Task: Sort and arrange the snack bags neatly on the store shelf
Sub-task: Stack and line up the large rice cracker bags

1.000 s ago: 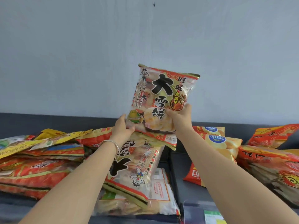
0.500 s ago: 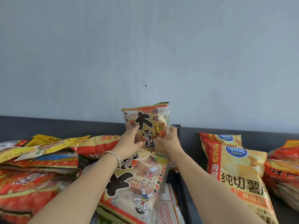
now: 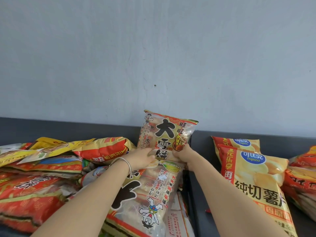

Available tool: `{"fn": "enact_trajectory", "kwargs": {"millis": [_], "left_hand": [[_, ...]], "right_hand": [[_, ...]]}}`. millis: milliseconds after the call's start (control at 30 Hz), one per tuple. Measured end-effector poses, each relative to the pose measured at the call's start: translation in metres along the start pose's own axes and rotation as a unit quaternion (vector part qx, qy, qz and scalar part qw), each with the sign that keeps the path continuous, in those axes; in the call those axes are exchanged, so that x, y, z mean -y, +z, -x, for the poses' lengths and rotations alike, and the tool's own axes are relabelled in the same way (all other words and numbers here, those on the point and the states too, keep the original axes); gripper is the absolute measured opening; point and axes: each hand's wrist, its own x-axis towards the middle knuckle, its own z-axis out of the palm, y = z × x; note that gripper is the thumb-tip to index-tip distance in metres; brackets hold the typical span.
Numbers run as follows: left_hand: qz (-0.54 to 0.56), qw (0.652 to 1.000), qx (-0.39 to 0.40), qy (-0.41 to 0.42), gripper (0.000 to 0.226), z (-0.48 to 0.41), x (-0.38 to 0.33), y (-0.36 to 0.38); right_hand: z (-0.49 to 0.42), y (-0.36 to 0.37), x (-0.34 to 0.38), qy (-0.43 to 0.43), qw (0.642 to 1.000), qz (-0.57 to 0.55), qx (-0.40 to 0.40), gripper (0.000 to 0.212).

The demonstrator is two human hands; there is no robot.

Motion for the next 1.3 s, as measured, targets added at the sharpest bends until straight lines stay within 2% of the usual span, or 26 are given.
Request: {"fn": "enact_trajectory", "kwargs": {"millis": [100, 167, 267, 433, 567, 700, 833, 933, 1000, 1100, 1200, 1300], "left_hand": [[-0.004, 1.000, -0.001, 0.009, 0.045, 0.002, 0.003, 0.001], [-0.013, 1.000, -0.021, 0.010, 0.042, 0.004, 0.005, 0.002], [-0.004, 0.997, -0.072, -0.012, 0.038, 0.011, 0.005, 0.002], [0.040, 0.994, -0.094, -0.032, 0.039, 0.027, 0.009, -0.007], [0.055, 0.995, -0.079, -0.027, 0.040, 0.042, 0.013, -0.013], [0.054, 0.995, -0.075, -0.037, 0.041, 0.056, 0.017, -0.016], [0.068, 0.993, -0.074, -0.061, 0.040, 0.071, 0.023, -0.017], [0.070, 0.990, -0.074, -0.098, 0.043, 0.079, 0.027, -0.016], [0.064, 0.987, -0.073, -0.131, 0.044, 0.084, 0.030, -0.015], [0.074, 0.982, -0.072, -0.158, 0.045, 0.089, 0.030, -0.013], [0.103, 0.979, -0.094, -0.150, 0.046, 0.093, 0.025, -0.015], [0.148, 0.973, -0.122, -0.131, 0.045, 0.096, 0.019, -0.019]], "right_hand": [[0.000, -0.002, 0.011, -0.012, 0.997, 0.074, -0.010, 0.052], [0.003, 0.005, 0.011, -0.010, 0.995, 0.087, -0.055, 0.060], [0.014, 0.014, 0.000, 0.039, 0.989, 0.077, -0.120, 0.070], [0.033, 0.004, 0.000, 0.063, 0.987, 0.030, -0.145, 0.071], [0.057, 0.004, -0.004, 0.023, 0.992, -0.008, -0.125, 0.049], [0.084, 0.009, 0.000, 0.075, 0.993, -0.022, -0.088, 0.056], [0.107, 0.015, 0.000, 0.100, 0.993, -0.041, -0.035, 0.043], [0.123, 0.018, 0.002, 0.130, 0.988, -0.088, 0.007, 0.043], [0.128, 0.020, 0.003, 0.136, 0.986, -0.097, 0.025, 0.048], [0.128, 0.023, 0.001, 0.131, 0.986, -0.094, 0.029, 0.066], [0.127, 0.026, 0.002, 0.095, 0.988, -0.124, 0.014, 0.085], [0.127, 0.023, 0.007, 0.046, 0.983, -0.176, -0.013, 0.091]]}}
